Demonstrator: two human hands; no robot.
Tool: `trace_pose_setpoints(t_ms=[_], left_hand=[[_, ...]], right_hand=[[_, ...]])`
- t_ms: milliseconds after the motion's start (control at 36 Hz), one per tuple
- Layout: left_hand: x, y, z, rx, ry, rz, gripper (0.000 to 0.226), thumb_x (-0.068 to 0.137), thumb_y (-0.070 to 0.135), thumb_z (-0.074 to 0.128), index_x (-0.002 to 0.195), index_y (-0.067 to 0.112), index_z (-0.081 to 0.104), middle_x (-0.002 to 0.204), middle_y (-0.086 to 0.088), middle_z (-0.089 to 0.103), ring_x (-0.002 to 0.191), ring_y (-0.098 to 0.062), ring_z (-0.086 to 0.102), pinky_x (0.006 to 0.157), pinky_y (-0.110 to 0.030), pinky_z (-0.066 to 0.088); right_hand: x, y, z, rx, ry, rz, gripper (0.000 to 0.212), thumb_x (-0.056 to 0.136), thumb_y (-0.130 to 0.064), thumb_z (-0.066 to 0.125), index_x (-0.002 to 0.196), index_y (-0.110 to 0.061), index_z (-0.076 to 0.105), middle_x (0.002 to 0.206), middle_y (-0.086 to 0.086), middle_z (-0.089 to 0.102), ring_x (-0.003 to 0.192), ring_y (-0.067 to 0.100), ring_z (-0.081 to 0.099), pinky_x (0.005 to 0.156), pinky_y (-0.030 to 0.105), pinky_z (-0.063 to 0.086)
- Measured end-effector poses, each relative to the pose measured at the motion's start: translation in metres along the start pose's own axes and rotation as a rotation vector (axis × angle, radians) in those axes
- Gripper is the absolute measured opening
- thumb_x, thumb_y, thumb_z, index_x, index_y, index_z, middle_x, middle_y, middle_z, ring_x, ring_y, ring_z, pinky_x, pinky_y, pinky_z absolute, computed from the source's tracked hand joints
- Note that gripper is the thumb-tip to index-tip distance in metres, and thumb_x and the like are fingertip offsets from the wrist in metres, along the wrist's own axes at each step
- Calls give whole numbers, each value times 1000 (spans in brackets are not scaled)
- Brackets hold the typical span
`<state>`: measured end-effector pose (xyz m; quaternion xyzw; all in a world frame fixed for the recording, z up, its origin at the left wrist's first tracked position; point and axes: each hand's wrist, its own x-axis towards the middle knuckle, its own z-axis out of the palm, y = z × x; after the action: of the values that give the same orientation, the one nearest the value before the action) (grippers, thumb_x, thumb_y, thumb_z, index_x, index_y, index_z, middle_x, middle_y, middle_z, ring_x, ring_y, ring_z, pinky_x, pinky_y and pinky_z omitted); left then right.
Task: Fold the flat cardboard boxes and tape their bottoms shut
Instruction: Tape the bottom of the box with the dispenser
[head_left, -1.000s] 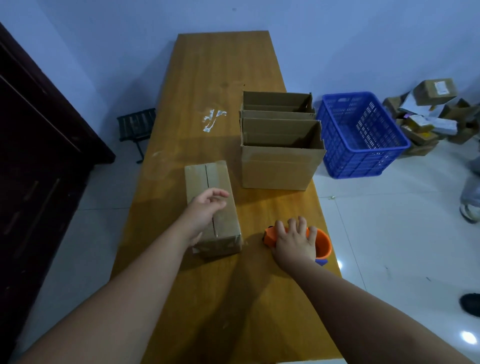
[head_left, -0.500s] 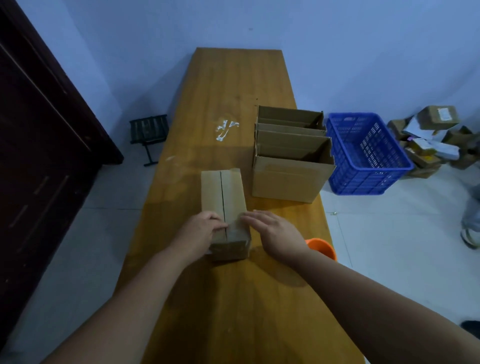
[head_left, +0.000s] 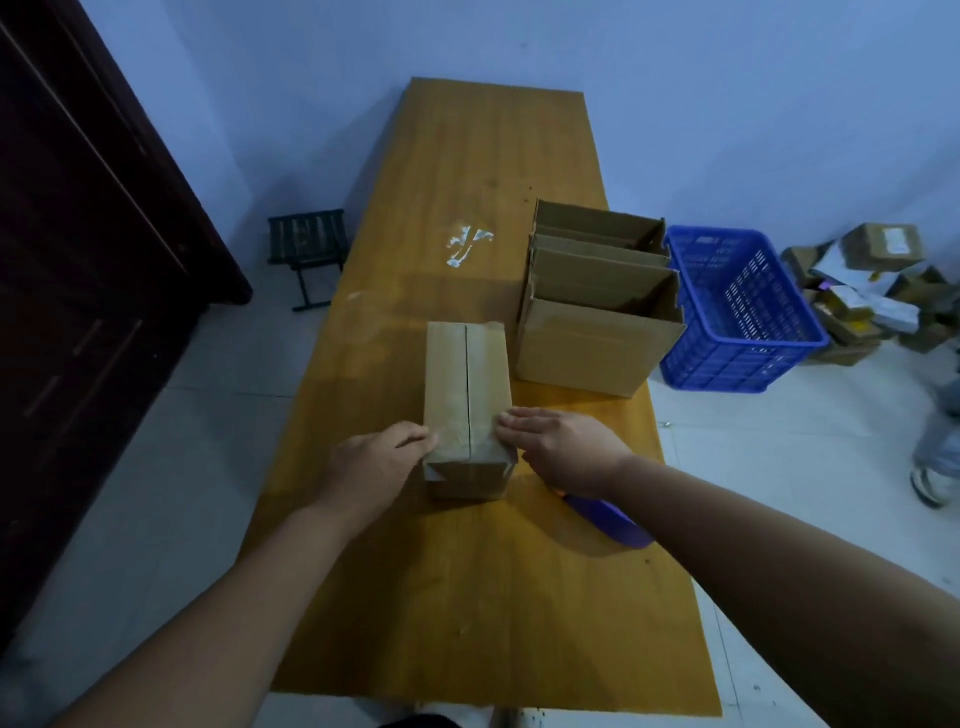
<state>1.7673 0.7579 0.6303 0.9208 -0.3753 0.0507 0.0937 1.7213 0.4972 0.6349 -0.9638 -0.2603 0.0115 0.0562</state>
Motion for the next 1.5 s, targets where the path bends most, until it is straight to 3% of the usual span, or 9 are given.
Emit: trace_pose_setpoints(t_ms=[306, 583, 667, 750, 889, 1278, 1361, 1444, 1500], left_hand=[[1, -7, 9, -53, 66, 49, 45, 56, 16, 90, 98, 18, 75, 96, 2, 70, 56, -15, 64, 45, -24, 51], [-1, -5, 14, -163, -23, 3, 38, 68, 18, 82, 104, 19, 70, 132, 2, 58, 54, 4, 43, 46, -1, 18], [-1, -5, 19, -191, -23, -8, 40, 69, 17, 82, 107, 17, 68, 131, 1, 59, 63, -4, 62, 49, -2, 31], [-1, -4, 24, -161, 20, 6, 42, 67, 16, 84, 106, 15, 68, 129, -2, 60, 71, -17, 69, 48, -22, 52], [0, -6, 28, -153, 46, 3, 42, 67, 15, 83, 106, 15, 66, 128, -2, 60, 78, -21, 70, 50, -28, 55], [-2, -3, 35, -255, 31, -33, 47, 72, 14, 77, 111, 22, 51, 130, -2, 58, 78, -24, 69, 49, -29, 56], [-2, -8, 34, -238, -34, -20, 42, 81, 42, 62, 117, 25, 48, 136, 1, 52, 93, -24, 67, 58, -32, 58], [4, -13, 25, -290, -189, -98, 83, 74, 84, 24, 132, 28, 44, 144, 5, 40, 115, -21, 55, 79, -37, 54], [10, -11, 16, -348, -207, -159, 93, 71, 88, 5, 142, 36, 32, 138, 4, 41, 109, -16, 52, 78, -33, 52]], right_hand=[[-4, -2, 14, 42, 124, 2, 52, 83, -20, 73, 131, -14, 57, 131, 8, 59, 122, 24, 56, 85, 39, 57], [-7, 2, 26, 27, 189, -1, 54, 83, -31, 72, 132, -16, 56, 132, 7, 59, 122, 23, 56, 84, 38, 57], [-10, 0, 32, 9, 245, 10, 53, 82, -32, 73, 129, -15, 59, 130, 9, 61, 121, 24, 57, 83, 37, 58], [-13, -4, 41, 19, 288, 46, 51, 84, -32, 69, 131, -14, 57, 132, 10, 59, 123, 26, 55, 85, 38, 57], [-13, -8, 47, 53, 333, 89, 48, 91, -38, 45, 130, -14, 58, 133, 11, 58, 122, 27, 56, 88, 38, 54], [-12, -11, 52, 51, 360, 119, 46, 91, -36, 45, 128, -13, 59, 131, 12, 59, 119, 27, 58, 88, 37, 54], [-15, -17, 50, 95, 326, 183, 51, 91, -41, 46, 134, -17, 54, 138, 9, 54, 125, 25, 53, 97, 36, 47], [-17, -25, 45, 108, 267, 233, 61, 88, -55, 44, 138, -19, 49, 142, 6, 49, 131, 24, 46, 105, 35, 33], [-15, -24, 40, 111, 249, 254, 62, 90, -60, 38, 137, -21, 51, 141, 5, 50, 132, 24, 45, 105, 35, 30]])
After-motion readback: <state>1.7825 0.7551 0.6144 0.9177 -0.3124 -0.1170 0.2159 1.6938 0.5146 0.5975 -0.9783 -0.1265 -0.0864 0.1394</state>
